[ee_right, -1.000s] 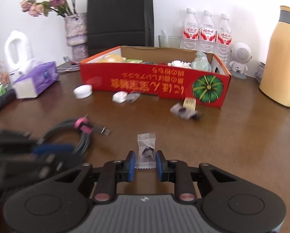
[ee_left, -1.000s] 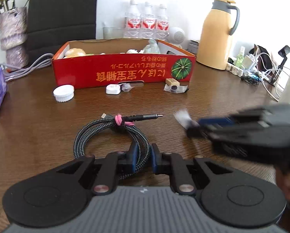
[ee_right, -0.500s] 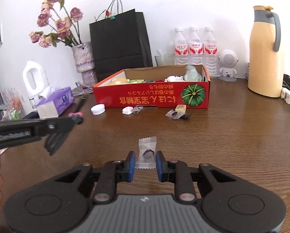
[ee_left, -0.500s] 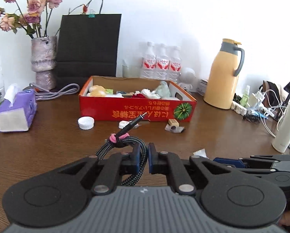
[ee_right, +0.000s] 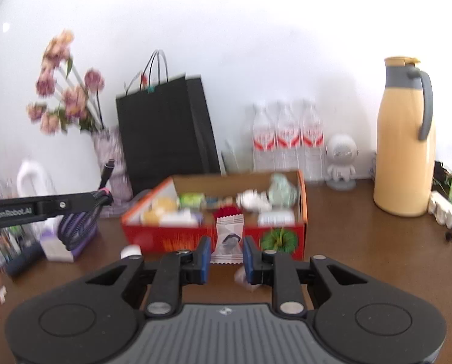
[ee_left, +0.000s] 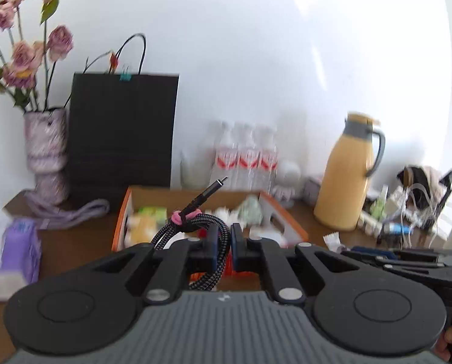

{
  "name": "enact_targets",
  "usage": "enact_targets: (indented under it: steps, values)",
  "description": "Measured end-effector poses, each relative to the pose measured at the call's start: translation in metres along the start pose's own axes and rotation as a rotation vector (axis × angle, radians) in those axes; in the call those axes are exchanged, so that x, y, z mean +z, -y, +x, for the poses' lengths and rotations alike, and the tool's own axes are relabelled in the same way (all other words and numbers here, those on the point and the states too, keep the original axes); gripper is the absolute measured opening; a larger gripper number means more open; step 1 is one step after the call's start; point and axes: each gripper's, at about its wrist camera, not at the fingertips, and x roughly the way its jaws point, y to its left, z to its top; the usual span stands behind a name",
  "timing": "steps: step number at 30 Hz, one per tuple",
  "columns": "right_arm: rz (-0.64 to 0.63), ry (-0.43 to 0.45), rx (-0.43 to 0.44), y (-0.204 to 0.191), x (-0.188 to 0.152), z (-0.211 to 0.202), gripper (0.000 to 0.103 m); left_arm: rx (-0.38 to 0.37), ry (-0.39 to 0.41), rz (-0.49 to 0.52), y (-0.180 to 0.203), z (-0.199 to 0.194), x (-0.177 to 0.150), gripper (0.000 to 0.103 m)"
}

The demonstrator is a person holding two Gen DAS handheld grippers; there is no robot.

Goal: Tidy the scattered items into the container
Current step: 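Carry the cable and candy into the cardboard box and open both tools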

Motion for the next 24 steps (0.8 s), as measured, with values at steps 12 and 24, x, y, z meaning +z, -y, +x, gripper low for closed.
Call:
enact_targets:
  steps: [12,24]
  values:
    - [-0.018,-0.308,-0.054,0.035,0.101,0.220,0.021,0.102,-0.339,0.118,-0.041,0.251,0.034,0.009]
    - [0.015,-0.512,-0.146,0.047,0.070,0.302,0.039,0.051,-0.377,-0.006,-0.069,0.263,0.031,0.034]
